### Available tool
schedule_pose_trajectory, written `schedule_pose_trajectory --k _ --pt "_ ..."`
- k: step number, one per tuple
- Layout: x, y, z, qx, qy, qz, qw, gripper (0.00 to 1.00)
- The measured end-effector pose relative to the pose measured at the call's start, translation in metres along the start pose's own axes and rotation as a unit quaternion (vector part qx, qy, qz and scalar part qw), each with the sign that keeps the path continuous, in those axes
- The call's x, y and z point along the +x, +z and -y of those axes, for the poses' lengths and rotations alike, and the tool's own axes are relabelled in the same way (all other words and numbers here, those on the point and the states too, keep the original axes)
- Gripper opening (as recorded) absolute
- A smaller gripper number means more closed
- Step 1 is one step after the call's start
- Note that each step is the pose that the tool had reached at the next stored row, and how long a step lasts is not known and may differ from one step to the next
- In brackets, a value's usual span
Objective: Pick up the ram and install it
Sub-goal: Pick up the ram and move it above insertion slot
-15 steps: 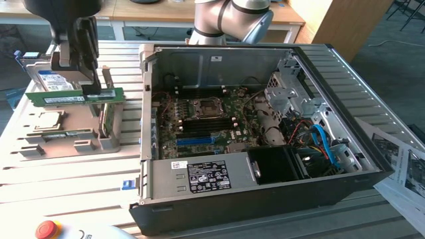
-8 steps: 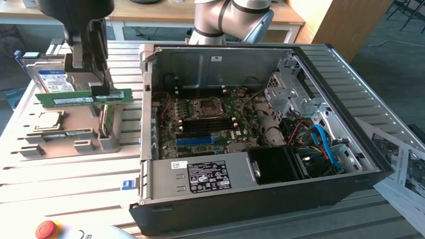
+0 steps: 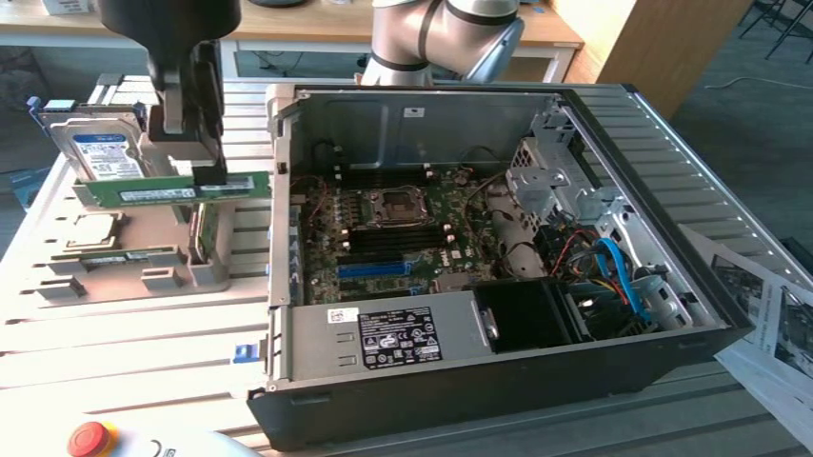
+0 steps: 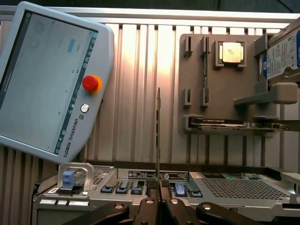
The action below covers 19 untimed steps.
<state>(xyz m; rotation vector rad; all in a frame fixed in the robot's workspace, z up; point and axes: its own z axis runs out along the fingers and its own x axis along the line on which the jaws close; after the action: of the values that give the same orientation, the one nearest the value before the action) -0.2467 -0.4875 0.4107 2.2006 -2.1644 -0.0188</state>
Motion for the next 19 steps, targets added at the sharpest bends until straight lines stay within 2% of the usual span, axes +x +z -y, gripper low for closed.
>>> schedule_pose_trajectory --k 19 --pt "0.009 -0.0014 0.0344 0.0000 0.000 0.0000 1.0000 0.12"
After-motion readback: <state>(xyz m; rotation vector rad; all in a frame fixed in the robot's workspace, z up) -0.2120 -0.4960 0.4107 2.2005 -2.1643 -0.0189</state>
